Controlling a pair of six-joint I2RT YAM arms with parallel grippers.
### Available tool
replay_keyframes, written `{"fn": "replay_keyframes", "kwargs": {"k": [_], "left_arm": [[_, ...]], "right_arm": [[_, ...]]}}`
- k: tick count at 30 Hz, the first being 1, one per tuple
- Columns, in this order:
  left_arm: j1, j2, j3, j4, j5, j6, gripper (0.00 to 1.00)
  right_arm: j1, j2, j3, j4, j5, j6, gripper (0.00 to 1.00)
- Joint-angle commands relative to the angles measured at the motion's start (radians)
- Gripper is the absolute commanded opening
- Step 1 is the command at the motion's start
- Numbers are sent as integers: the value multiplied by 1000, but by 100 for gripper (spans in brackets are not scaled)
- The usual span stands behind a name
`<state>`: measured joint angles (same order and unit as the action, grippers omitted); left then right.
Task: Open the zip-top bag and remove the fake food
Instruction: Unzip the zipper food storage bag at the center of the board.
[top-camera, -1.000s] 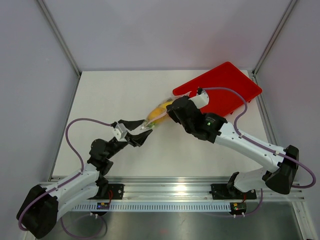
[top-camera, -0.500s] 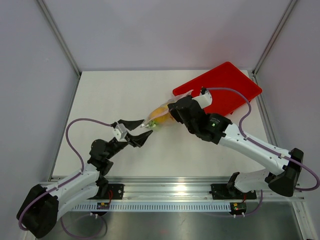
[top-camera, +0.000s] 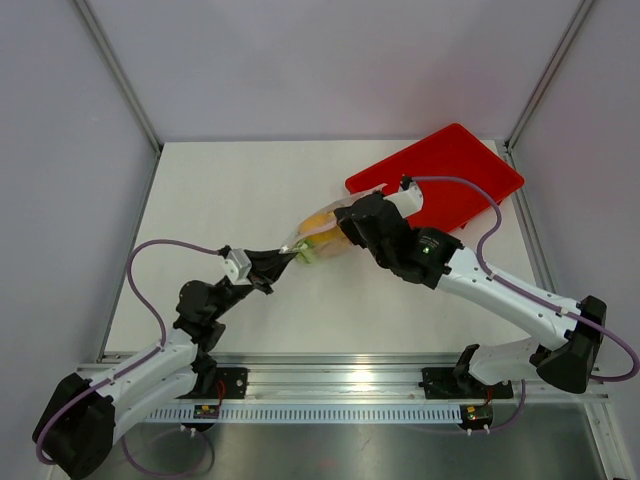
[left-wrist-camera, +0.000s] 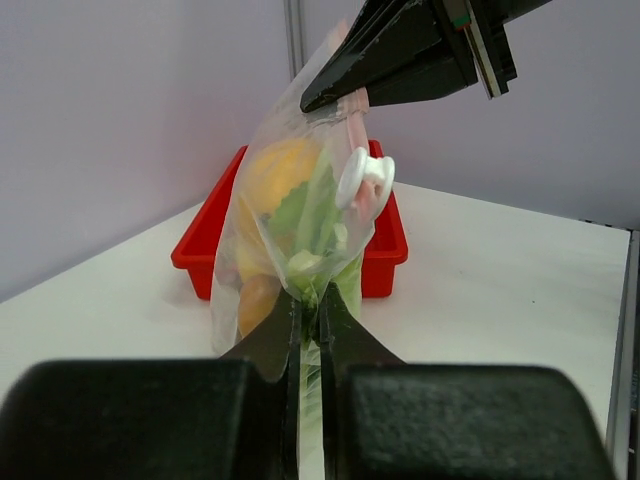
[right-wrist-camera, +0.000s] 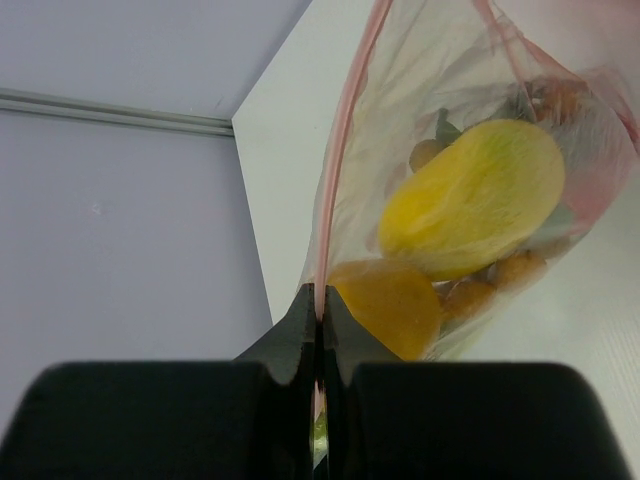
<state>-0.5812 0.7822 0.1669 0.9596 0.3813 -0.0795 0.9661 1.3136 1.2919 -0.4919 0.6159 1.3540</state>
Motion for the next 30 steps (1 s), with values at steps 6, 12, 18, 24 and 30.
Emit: {"fn": "replay_keyframes", "kwargs": {"k": [6,12,18,24,30], "left_arm": [[-5,-27,23,5,-30,12,0],[-5,-24,36,-30,-61,12,0],[-5,-32,45,-59,-73,12,0],[-5,-57,71,-119,-117,-18,0],[-5,-98,124,-246,-171,-80,0]], "right_arm": [[-4,-11,50,-37,70,-137,18],[-6,-54,57,-4,73,-362,58],[-4,-111,52,62,-31,-596,84],[-6,-151,73,67,-163,-821,99],[-4,-152,138,6,-392,-1091,99]]}}
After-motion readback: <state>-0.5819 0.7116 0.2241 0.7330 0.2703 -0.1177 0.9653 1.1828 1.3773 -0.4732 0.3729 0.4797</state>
